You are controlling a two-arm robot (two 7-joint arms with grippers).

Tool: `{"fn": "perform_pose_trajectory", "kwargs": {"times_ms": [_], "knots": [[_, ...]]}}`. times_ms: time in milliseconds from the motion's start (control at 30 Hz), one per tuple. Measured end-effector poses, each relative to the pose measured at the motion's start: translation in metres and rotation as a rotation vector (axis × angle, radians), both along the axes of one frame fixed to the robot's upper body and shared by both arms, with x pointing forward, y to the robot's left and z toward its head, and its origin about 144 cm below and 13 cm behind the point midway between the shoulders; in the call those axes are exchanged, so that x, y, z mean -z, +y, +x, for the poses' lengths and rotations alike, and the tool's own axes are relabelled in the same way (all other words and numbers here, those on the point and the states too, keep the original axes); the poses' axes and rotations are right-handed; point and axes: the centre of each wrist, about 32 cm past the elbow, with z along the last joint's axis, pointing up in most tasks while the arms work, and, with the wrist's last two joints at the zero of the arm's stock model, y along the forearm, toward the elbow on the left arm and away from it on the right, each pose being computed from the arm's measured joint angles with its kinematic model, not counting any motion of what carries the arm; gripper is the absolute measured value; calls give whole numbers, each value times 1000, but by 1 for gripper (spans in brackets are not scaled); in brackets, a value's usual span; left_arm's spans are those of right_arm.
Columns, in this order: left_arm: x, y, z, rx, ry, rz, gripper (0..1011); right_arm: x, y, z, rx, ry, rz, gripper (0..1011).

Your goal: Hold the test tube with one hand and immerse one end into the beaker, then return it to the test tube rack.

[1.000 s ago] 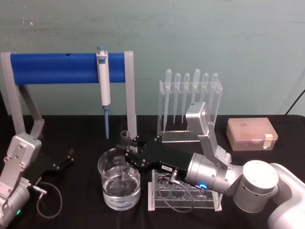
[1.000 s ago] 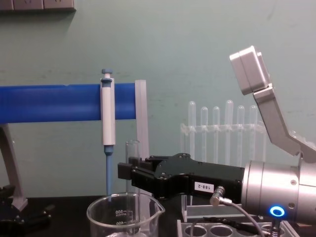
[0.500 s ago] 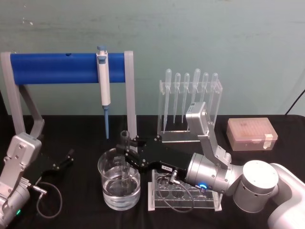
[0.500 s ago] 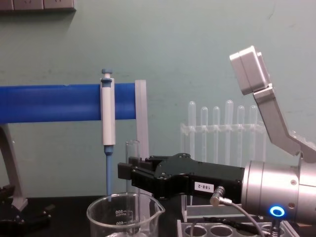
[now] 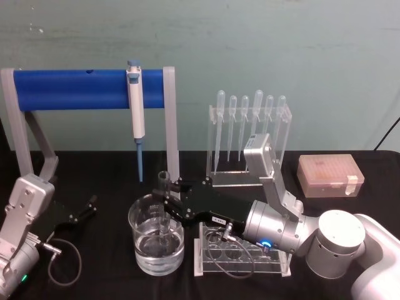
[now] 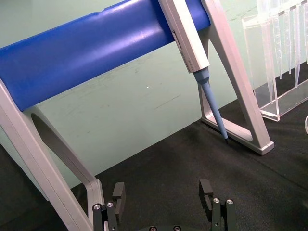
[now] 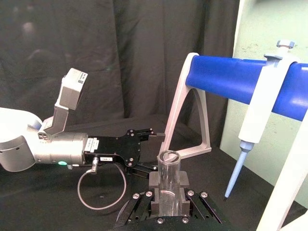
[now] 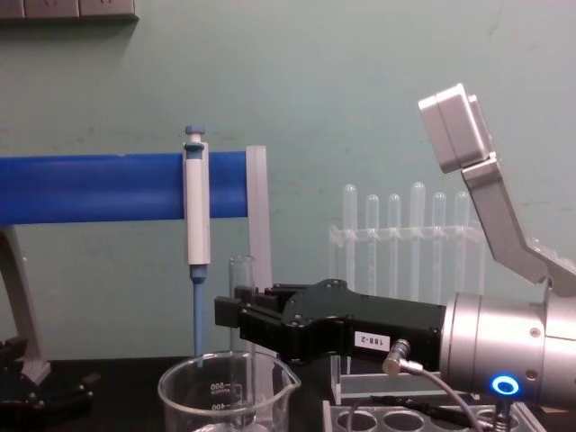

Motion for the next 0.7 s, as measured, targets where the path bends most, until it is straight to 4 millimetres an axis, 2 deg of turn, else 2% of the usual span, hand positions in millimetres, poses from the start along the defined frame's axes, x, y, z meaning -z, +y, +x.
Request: {"fn": "perform_pose_trajectory", "kwargs": {"times_ms": [700], "knots": [[0, 0, 0, 0, 0, 0, 1000, 0, 0, 0, 0, 0, 0, 225]]}}
